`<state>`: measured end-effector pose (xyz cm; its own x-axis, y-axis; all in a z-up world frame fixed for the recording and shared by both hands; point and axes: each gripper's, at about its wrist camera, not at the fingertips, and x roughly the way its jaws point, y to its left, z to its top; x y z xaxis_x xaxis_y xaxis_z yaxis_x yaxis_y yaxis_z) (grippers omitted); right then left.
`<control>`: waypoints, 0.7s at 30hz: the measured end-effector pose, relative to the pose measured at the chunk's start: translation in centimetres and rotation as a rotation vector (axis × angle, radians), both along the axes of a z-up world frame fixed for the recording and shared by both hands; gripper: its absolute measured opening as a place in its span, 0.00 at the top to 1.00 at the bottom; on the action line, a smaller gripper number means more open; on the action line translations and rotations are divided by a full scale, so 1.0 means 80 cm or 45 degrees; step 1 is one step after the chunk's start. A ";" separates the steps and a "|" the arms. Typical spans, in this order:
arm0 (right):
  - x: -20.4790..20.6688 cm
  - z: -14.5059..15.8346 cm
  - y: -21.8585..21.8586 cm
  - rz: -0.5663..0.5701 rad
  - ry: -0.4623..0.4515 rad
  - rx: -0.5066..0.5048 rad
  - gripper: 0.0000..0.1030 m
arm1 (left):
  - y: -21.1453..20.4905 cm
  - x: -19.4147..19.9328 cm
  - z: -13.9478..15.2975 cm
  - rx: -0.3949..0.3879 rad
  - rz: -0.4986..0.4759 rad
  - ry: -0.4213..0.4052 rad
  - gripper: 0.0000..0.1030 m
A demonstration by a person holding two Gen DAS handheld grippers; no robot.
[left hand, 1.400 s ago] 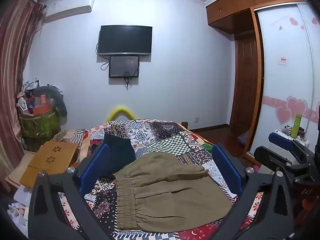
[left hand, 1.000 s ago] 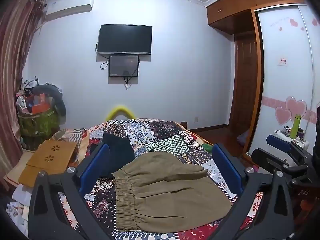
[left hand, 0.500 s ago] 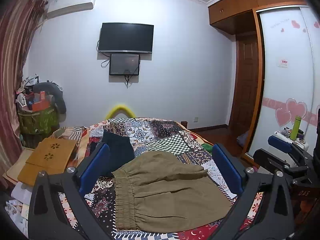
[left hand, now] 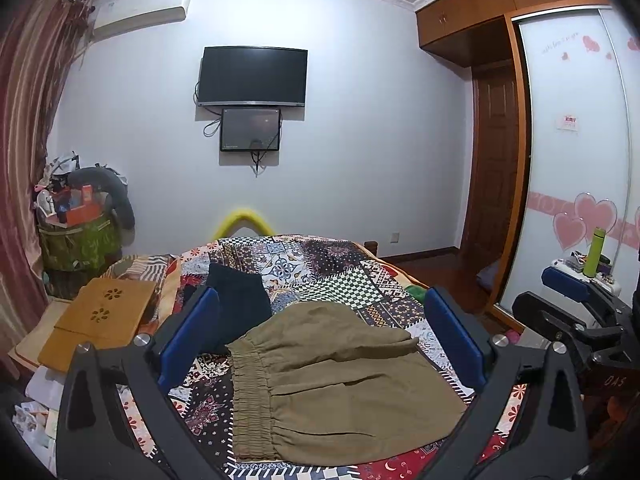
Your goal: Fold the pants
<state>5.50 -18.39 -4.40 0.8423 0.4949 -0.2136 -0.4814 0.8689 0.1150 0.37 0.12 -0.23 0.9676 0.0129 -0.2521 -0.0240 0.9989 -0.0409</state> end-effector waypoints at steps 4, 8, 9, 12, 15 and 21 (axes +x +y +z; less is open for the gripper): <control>0.000 0.000 -0.002 -0.007 0.004 0.004 0.00 | 0.000 0.000 0.001 -0.003 -0.003 -0.002 0.00; -0.001 0.003 -0.001 -0.013 0.006 0.003 0.00 | 0.000 -0.001 0.001 -0.002 -0.002 -0.002 0.00; 0.000 0.002 -0.001 -0.014 0.006 0.004 0.00 | 0.000 -0.001 0.001 -0.004 -0.003 -0.002 0.00; -0.001 0.004 -0.002 -0.017 0.009 0.006 0.00 | 0.001 -0.001 0.002 -0.009 -0.002 0.002 0.00; -0.002 0.004 -0.002 -0.019 0.012 0.008 0.00 | 0.001 0.001 0.001 -0.015 -0.007 0.013 0.00; -0.002 0.006 -0.004 -0.025 0.015 0.008 0.00 | 0.002 0.002 -0.001 -0.012 -0.006 0.016 0.00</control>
<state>5.34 -18.71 -3.91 0.8493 0.4795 -0.2207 -0.4627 0.8775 0.1258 0.50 0.26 -0.27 0.9644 0.0059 -0.2645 -0.0199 0.9985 -0.0501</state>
